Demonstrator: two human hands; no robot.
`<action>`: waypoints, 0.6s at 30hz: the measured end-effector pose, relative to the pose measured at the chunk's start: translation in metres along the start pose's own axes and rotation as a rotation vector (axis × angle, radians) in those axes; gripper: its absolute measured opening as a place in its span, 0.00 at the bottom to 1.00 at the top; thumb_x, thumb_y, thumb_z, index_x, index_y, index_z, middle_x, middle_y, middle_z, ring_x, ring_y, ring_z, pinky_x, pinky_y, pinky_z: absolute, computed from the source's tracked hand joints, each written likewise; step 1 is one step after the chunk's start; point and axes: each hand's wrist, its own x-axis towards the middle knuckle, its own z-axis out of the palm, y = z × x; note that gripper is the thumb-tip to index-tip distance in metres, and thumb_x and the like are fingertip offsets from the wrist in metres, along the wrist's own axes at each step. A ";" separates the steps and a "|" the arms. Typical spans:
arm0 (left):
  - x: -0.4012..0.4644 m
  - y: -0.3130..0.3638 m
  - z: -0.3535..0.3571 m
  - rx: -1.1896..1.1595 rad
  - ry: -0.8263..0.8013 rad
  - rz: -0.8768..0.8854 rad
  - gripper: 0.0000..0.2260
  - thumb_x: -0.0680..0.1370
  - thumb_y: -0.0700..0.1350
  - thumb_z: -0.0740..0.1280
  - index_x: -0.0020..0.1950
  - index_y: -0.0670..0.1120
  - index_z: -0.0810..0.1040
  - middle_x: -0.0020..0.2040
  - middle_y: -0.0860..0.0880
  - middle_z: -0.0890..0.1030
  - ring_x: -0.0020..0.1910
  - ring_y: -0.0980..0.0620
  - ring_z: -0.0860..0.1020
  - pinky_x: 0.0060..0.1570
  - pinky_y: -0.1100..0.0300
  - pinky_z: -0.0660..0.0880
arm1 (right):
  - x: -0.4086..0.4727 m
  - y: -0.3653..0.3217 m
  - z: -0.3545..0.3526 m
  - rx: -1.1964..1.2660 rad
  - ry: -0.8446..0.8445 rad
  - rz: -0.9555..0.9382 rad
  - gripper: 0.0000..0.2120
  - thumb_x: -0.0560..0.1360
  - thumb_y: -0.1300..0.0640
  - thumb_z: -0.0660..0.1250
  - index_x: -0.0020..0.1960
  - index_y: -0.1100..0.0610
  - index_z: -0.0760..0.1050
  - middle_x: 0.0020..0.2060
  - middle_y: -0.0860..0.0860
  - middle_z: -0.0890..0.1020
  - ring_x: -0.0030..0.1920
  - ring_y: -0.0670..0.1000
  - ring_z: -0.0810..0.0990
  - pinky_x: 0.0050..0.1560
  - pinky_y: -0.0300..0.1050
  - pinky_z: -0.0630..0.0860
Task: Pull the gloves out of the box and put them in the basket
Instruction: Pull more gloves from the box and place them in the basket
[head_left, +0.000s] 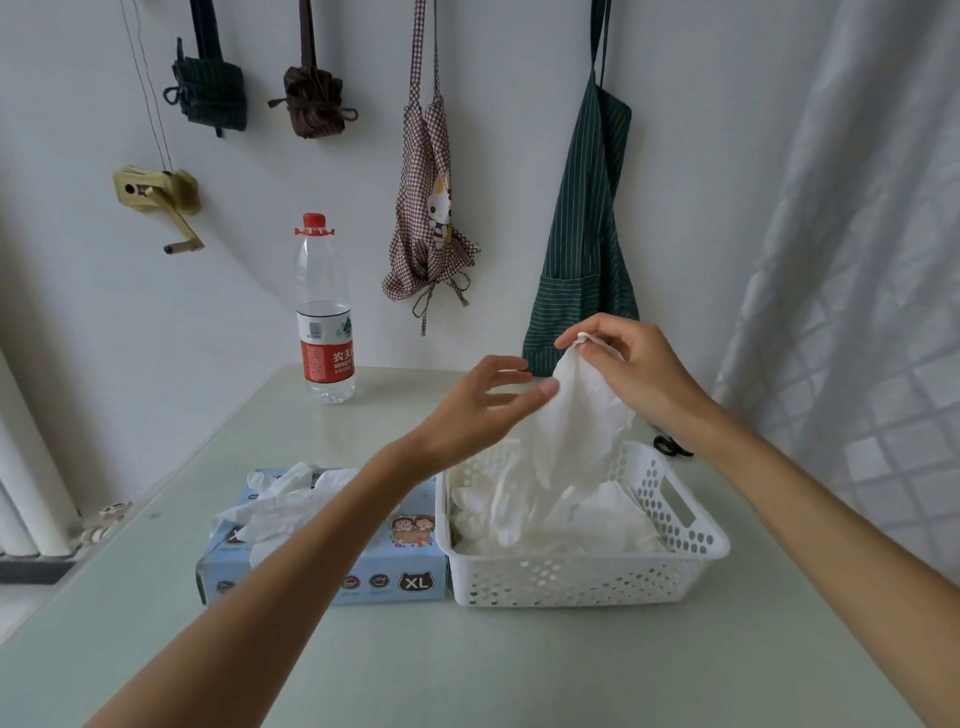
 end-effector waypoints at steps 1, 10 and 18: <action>0.000 0.003 0.005 0.007 -0.021 -0.026 0.34 0.67 0.62 0.69 0.69 0.50 0.66 0.61 0.56 0.73 0.58 0.57 0.75 0.46 0.68 0.75 | 0.001 -0.001 0.000 -0.011 -0.007 0.007 0.12 0.78 0.63 0.61 0.47 0.51 0.81 0.45 0.41 0.82 0.52 0.40 0.78 0.54 0.32 0.71; 0.011 0.004 0.005 0.180 0.054 0.070 0.08 0.75 0.41 0.69 0.54 0.44 0.77 0.48 0.47 0.82 0.46 0.50 0.82 0.47 0.55 0.80 | 0.002 -0.005 -0.032 -0.016 -0.034 0.014 0.08 0.76 0.59 0.67 0.54 0.51 0.81 0.49 0.42 0.83 0.50 0.37 0.79 0.54 0.31 0.73; 0.010 -0.009 -0.010 0.333 0.138 0.095 0.08 0.78 0.43 0.66 0.54 0.42 0.82 0.48 0.47 0.84 0.45 0.54 0.82 0.52 0.53 0.79 | -0.003 0.010 -0.044 -0.022 -0.060 0.346 0.04 0.75 0.53 0.69 0.44 0.51 0.82 0.33 0.41 0.82 0.38 0.42 0.78 0.44 0.36 0.72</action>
